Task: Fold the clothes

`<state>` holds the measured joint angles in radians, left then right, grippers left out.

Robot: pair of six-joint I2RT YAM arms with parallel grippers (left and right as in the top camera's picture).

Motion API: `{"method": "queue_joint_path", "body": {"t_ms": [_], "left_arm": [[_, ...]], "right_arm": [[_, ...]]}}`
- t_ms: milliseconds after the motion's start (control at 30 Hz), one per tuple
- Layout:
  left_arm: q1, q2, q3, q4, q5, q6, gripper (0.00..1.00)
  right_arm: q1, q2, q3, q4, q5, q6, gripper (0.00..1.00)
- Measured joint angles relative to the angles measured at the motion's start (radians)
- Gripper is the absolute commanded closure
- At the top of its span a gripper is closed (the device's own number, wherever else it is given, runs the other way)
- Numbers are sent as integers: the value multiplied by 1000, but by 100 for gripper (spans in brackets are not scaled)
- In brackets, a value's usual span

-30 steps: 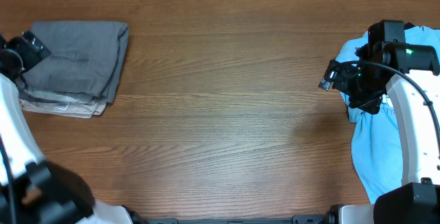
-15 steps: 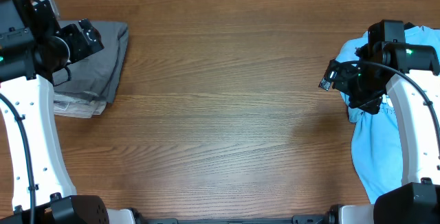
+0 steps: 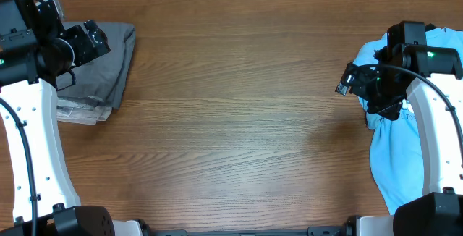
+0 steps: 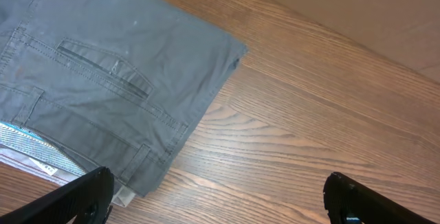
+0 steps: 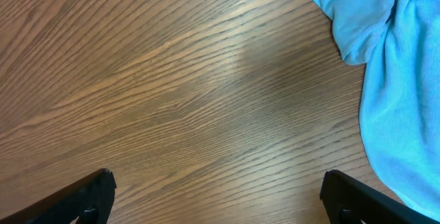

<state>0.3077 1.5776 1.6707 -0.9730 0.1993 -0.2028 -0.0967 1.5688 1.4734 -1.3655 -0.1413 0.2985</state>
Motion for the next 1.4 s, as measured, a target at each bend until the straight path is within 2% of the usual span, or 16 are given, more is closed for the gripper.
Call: {"method": "queue_joint_path", "body": {"t_ms": [633,767,933,1100,1400], "left_arm": [[0,0,0,0,0,0,0],[0,0,0,0,0,0,0],[0,0,0,0,0,0,0],[0,0,0,0,0,0,0],[0,0,0,0,0,0,0]], "right_arm": [[8,-38,0,3,1,0,0],[42,-177,0,11,1,0,0],[113,-478,0,10,0,0,0],[165,-700,1,10,0,0,0],[196,-1030,4,5,31,-10,0]]}}
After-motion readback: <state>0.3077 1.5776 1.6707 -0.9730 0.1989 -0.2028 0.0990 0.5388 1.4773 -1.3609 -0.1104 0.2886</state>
